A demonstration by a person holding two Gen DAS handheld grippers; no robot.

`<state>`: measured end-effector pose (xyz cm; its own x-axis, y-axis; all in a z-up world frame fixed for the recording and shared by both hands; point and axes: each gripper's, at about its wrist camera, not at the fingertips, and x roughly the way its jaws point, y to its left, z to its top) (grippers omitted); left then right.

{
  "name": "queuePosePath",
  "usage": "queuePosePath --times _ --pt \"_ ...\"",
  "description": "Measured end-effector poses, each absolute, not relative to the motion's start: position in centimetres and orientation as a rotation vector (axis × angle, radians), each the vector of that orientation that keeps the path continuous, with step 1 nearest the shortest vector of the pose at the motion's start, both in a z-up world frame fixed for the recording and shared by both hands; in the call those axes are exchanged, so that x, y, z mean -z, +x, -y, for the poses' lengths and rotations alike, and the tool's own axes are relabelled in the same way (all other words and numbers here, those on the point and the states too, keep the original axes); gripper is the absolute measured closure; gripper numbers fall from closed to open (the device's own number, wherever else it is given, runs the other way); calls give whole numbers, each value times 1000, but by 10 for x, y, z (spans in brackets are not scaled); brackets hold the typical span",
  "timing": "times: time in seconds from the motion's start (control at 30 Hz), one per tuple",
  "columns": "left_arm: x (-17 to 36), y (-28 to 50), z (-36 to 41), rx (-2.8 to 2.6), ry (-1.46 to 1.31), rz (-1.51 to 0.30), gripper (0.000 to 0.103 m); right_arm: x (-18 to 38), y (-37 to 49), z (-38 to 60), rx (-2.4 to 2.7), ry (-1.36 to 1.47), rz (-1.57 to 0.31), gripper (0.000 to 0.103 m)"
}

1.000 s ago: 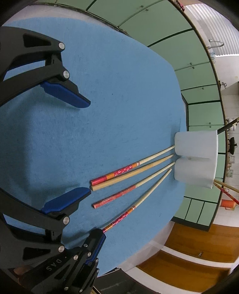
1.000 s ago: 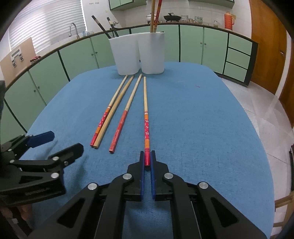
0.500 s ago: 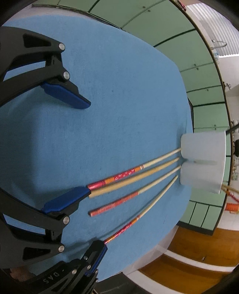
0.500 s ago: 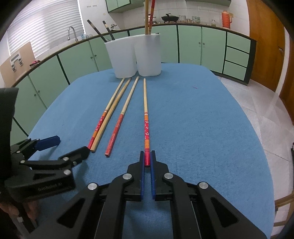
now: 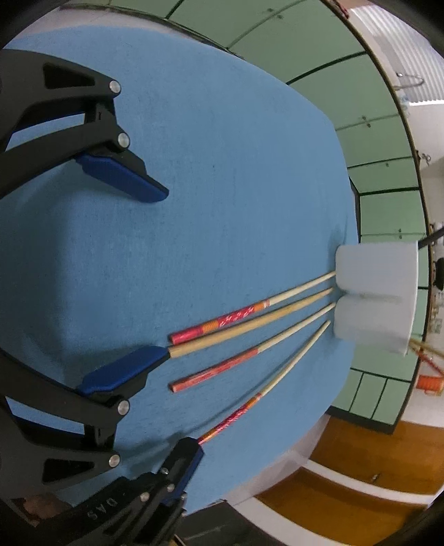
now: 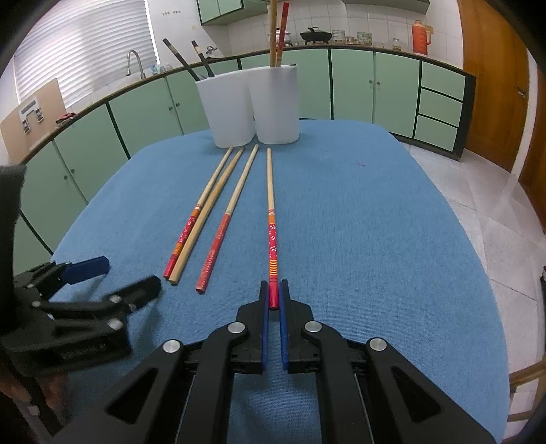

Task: Organize utensils
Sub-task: 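Hold the chopstick in right tool while left tool grasps another red-patterned chopstick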

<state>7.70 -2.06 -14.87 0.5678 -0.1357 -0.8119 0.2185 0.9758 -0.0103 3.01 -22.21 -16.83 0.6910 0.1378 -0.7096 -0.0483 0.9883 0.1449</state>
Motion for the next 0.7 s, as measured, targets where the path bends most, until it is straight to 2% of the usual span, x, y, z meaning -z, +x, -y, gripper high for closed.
queuePosePath --times 0.7 --pt "142 76 -8 152 40 -944 22 166 31 225 -102 132 -796 98"
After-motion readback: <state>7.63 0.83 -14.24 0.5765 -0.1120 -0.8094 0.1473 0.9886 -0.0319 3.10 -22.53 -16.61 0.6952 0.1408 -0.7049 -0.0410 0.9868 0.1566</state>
